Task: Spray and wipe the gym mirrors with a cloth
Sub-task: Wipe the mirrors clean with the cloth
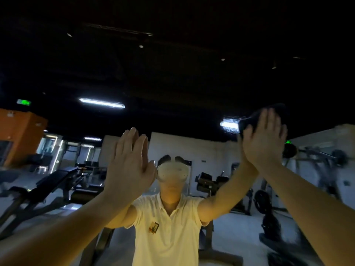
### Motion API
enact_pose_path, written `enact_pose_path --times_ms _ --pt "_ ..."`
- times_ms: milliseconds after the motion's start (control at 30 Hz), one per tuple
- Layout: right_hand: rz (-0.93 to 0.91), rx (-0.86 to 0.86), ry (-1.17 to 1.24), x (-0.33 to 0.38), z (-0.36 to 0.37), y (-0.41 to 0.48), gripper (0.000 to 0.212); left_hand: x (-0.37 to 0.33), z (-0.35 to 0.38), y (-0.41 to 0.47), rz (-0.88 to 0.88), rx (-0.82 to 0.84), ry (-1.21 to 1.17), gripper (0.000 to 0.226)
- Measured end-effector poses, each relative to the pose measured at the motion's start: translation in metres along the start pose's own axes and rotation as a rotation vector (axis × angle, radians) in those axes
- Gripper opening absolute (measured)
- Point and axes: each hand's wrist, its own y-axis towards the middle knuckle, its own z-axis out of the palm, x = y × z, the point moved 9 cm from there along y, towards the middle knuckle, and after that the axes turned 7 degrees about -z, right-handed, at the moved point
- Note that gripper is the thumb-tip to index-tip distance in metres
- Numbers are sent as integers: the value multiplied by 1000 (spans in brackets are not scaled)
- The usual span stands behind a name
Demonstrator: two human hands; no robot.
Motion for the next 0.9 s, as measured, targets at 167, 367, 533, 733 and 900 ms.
enact_pose_path --times_ms 167,367,533,733,900 --pt "106 71 65 30 0 -2 77 -27 6 2 67 25 -32 69" --pt "-615 123 -6 118 3 -34 76 -83 20 4 67 16 -99 72" --pt "-595 104 -72 50 4 -13 75 -140 50 -4 190 30 10 80" --pt "-352 102 -91 -66 0 16 78 -193 93 -15 261 81 111 96" --pt "-131 88 -71 -176 2 12 79 -200 102 -20 208 31 132 101"
